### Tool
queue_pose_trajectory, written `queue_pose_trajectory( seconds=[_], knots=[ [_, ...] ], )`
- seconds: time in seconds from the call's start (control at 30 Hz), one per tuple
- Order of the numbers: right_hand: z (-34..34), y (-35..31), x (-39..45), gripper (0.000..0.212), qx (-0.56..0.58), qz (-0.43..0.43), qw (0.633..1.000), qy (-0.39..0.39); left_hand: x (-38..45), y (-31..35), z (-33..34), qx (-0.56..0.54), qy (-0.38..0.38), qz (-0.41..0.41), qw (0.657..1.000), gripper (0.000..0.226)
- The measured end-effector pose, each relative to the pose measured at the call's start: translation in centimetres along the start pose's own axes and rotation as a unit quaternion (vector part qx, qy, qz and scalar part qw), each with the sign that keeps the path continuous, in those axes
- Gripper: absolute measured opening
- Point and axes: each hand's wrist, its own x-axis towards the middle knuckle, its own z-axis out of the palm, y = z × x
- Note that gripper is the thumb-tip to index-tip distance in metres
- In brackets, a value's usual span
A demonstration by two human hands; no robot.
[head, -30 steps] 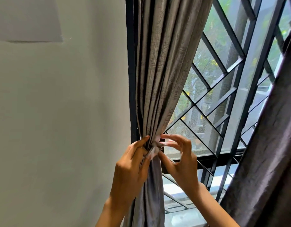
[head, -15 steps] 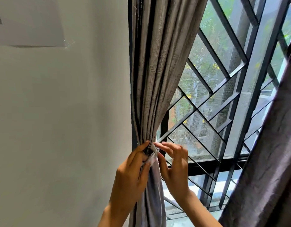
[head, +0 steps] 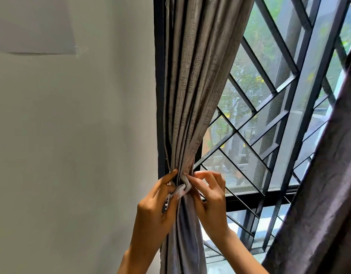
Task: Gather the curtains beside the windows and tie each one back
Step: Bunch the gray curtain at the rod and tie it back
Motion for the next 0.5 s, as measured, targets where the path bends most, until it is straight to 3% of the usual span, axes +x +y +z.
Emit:
queue_pose_trajectory(
  seconds=[0.3, 0.5],
  knots=[
    [-1.2, -0.2, -0.3, 0.020, -0.032, -0.059, 0.998, -0.022, 0.0, -0.1, 0.3, -0.001, 0.005, 0.006, 1.000, 0.035],
    [-3.0, 0.1, -0.6, 0.016, 0.014, -0.071, 0.995, -0.063, 0.0, 0.7, 0.5, -0.021, 0.014, 0.037, 0.999, 0.028]
  ],
)
